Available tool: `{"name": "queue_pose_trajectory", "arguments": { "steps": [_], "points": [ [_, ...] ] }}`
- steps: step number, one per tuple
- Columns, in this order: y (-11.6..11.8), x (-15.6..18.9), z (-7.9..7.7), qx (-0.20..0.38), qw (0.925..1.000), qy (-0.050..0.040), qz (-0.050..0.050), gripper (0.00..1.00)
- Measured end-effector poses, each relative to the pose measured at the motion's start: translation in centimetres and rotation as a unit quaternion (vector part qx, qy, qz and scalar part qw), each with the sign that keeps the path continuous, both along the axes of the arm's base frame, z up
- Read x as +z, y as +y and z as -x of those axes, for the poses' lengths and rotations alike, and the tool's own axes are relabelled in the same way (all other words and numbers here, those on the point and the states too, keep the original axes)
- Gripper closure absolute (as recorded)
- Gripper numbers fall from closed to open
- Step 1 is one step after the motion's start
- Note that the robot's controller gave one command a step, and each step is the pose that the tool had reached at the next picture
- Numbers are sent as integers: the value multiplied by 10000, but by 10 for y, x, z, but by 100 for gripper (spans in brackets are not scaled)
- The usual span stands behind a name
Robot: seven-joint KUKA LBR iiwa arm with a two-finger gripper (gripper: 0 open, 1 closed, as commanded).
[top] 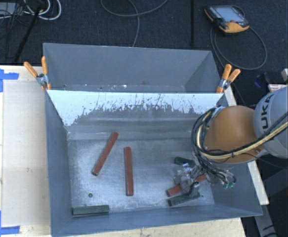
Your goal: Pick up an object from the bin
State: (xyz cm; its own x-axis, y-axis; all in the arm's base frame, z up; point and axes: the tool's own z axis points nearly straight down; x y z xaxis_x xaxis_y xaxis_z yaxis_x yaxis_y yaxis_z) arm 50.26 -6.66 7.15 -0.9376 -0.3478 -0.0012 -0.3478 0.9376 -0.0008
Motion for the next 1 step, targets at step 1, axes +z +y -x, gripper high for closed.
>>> {"name": "queue_pose_trajectory", "arguments": {
  "steps": [1],
  "points": [
    [-33,78,-22,1492,9888,3,-9,100]
  ]
}}
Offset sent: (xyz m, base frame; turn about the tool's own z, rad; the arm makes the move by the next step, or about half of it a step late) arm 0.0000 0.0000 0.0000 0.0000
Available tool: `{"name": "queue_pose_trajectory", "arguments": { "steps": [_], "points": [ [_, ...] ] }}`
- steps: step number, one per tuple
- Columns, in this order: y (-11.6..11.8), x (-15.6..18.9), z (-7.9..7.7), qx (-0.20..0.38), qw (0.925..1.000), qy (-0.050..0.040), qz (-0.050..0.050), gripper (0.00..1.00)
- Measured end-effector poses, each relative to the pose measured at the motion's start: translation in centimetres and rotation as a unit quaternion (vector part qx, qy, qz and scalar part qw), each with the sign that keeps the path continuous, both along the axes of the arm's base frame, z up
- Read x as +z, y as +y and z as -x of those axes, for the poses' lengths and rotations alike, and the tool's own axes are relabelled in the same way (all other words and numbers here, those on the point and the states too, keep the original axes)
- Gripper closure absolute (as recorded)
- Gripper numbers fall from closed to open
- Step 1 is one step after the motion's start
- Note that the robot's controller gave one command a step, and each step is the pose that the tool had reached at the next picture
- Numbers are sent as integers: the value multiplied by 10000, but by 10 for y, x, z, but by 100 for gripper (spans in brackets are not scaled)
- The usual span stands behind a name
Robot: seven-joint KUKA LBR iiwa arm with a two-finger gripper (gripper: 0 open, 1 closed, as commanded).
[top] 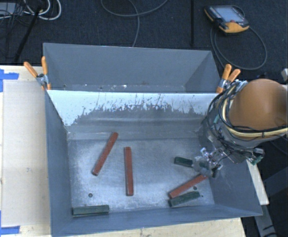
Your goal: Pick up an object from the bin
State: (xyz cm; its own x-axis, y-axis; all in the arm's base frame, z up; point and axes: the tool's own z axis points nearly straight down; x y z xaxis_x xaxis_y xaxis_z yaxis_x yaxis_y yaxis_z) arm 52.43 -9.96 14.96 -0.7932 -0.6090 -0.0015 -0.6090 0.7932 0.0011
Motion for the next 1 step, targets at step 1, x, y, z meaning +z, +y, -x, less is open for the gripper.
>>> {"name": "queue_pose_trajectory", "arguments": {
  "steps": [1],
  "points": [
    [0,0,0,-8,10000,3,-3,0]
  ]
}}
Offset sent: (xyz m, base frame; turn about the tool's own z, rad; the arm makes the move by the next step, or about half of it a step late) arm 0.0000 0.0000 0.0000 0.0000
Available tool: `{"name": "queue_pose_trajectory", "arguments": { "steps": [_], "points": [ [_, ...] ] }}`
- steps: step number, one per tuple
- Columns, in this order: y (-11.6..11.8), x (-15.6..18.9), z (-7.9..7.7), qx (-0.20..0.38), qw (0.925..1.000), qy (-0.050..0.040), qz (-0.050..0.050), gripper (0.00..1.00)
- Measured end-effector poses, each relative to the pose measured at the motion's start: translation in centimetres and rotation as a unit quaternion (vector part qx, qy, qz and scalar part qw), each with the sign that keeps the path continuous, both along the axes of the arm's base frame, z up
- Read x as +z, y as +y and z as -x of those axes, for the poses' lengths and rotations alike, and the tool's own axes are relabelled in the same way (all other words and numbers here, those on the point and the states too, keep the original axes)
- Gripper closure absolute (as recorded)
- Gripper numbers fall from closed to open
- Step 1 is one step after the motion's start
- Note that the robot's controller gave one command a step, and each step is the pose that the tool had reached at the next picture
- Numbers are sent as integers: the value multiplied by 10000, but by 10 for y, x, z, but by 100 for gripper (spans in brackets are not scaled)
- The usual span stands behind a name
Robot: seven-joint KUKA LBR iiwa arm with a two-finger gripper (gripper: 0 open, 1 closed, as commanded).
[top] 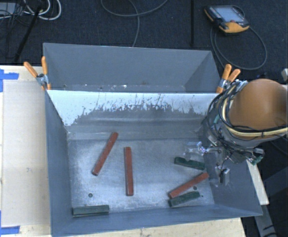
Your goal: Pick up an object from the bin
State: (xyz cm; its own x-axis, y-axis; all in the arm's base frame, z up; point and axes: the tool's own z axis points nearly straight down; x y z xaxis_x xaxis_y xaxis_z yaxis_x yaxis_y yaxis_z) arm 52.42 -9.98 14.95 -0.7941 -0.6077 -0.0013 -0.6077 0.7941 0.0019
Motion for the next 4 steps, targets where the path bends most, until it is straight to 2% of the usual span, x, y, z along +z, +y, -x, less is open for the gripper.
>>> {"name": "queue_pose_trajectory", "arguments": {
  "steps": [1,2,3,4],
  "points": [
    [0,0,0,-1,10000,2,0,0],
    [-3,-77,9,862,9963,-23,-1,100],
    [-3,-77,9,857,9963,-23,-1,100],
    [-8,107,9,919,9958,-37,15,100]
  ]
}}
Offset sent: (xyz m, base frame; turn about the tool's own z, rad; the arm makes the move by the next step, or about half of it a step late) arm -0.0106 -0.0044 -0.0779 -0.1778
